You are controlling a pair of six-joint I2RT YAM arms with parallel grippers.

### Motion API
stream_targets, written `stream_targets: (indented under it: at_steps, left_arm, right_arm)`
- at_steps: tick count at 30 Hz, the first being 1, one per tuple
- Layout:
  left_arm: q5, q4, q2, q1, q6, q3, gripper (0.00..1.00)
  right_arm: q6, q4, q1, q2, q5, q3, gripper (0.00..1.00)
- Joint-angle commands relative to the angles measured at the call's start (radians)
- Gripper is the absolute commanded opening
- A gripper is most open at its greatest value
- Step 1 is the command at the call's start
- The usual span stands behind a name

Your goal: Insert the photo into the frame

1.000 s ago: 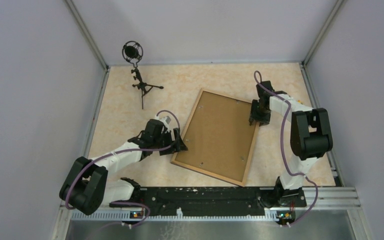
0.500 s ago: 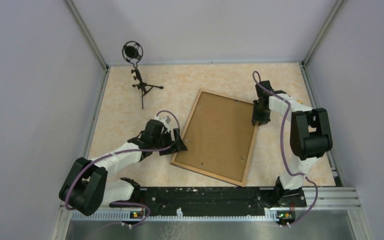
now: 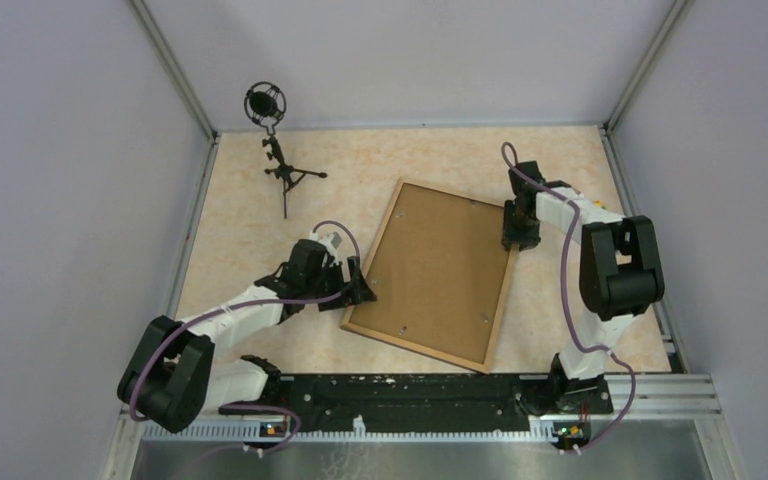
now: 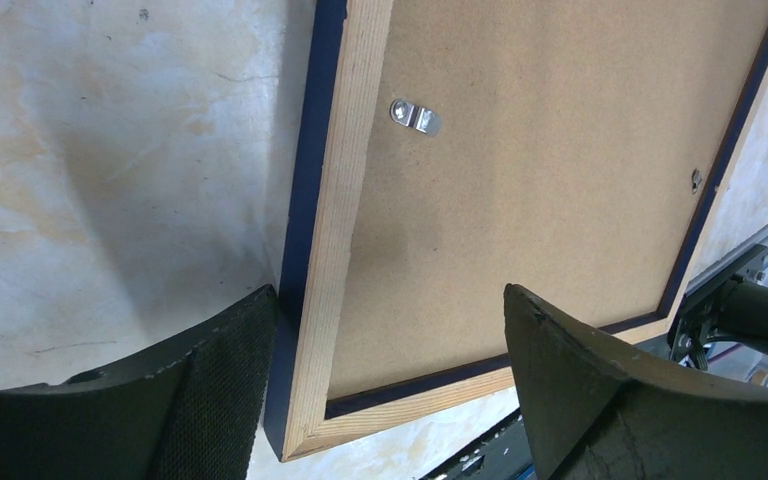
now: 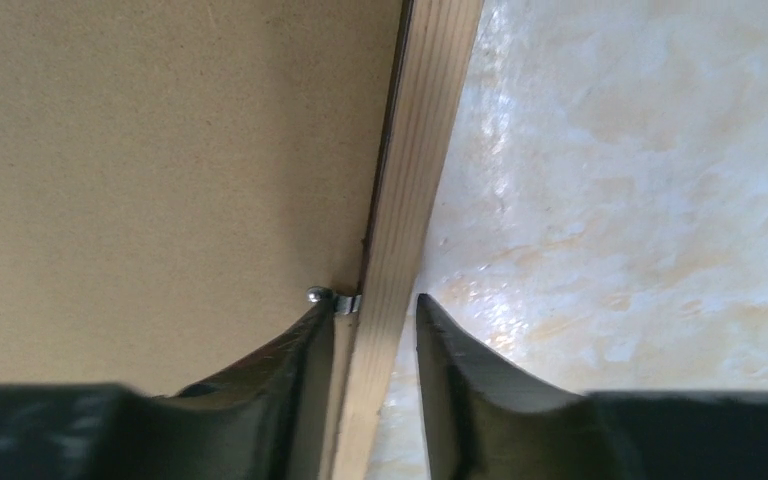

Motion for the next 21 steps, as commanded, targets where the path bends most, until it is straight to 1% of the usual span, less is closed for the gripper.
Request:
stream_targets:
  at_steps: [1,3,6,11,14,19,21]
  left_arm:
    - [0.052,0.028,-0.009,-0.007,0.016,-0.011,0.88]
    - [0.074,0.036,-0.011,-0.006,0.021,-0.016,0.9]
    - [0.116,0.054,-0.004,-0.007,0.021,-0.026,0.91]
    - [0.222,0.127,-0.003,-0.01,0.0,-0.067,0.9]
    - [0.284,0.169,-0.012,-0.03,0.009,-0.082,0.89]
    - [0.282,0.214,-0.022,-0.123,-0.018,-0.072,0.9]
    - [0.27,0.218,-0.03,-0.133,-0.028,-0.066,0.9]
  right_arm:
    - [-0.032,0.08,0.015,0.002,-0.08,-0.045,0.48]
    - [-0.032,0.104,0.013,-0.004,-0.152,-0.044,0.58]
    - [-0.025,0.136,0.014,0.01,-0.235,-0.027,0.66]
    - [0.002,0.186,0.014,0.069,-0.346,0.048,0.69]
    - [-0.001,0.199,0.021,0.118,-0.377,0.121,0.75]
    - [-0.041,0.122,0.075,0.226,-0.383,0.311,0.78]
    - [-0.057,0.072,0.102,0.254,-0.361,0.371,0.79]
